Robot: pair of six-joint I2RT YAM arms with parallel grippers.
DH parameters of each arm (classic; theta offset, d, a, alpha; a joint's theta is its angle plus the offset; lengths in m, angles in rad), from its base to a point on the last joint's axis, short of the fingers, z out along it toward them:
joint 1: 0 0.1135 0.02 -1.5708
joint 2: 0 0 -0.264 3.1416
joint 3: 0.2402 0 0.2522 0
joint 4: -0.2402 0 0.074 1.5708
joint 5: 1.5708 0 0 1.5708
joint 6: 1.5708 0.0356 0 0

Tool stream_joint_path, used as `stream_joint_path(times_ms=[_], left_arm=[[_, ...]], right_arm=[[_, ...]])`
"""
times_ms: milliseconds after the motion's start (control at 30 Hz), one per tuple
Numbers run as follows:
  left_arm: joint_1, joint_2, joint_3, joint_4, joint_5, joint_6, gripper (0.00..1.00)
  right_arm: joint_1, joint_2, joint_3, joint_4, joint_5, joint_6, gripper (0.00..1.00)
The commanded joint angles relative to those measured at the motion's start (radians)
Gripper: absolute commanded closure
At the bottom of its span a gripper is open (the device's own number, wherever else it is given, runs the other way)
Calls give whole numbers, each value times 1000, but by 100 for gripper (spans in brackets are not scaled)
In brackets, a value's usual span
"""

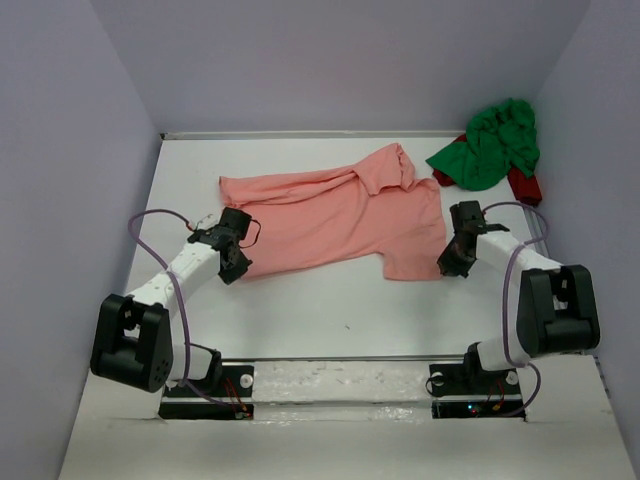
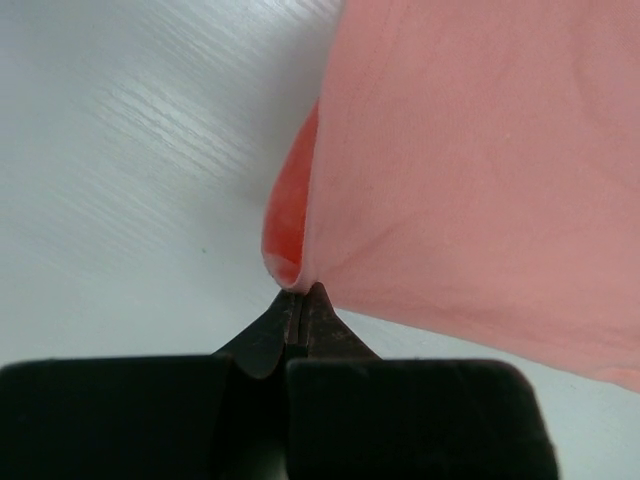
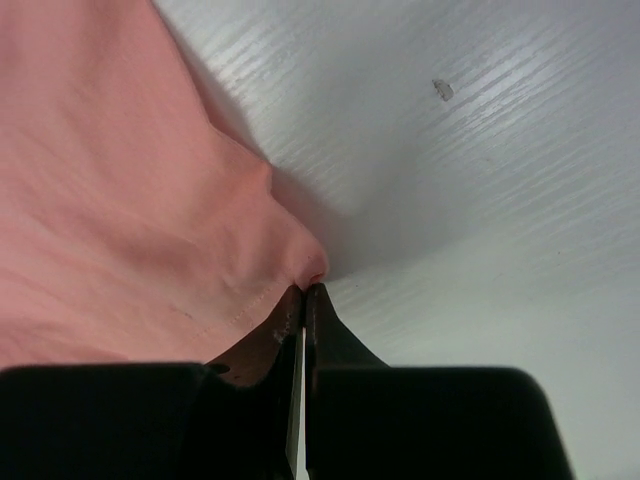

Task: Fold and stack the t-shirts
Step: Flatten out the tshirt

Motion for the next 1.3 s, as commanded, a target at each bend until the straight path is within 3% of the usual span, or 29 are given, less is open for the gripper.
stream_joint_path(times_ms=[0, 167, 300, 500, 700, 867, 1000, 1067, 1267], left_arm=[[2, -37, 74, -76, -75, 29, 100], [-18, -119, 235, -156, -153, 81, 100], [-57, -164, 404, -257, -242, 110, 100], [-93, -155, 635, -357, -328, 149, 100], [-116, -152, 836, -403, -376, 212, 100], [-147, -224, 967, -348, -327, 293, 100], [-150, -346, 1006, -173, -191, 382, 100], [-150, -391, 1050, -108, -170, 431, 100], [-149, -379, 1220, -111, -207, 539, 100]], right_arm=[[-5, -104, 9, 50, 62, -79, 100], [-5, -297, 158, 39, 86, -238, 100], [-5, -340, 331, -41, 113, -252, 100], [4, -314, 578, -102, 106, -346, 100], [4, -248, 1029, -212, 160, -524, 100], [14, -268, 1337, -285, 96, -567, 100], [24, -267, 1530, -332, 21, -605, 100], [24, -264, 1586, -341, -53, -616, 100], [24, -257, 1686, -349, -226, -619, 100]])
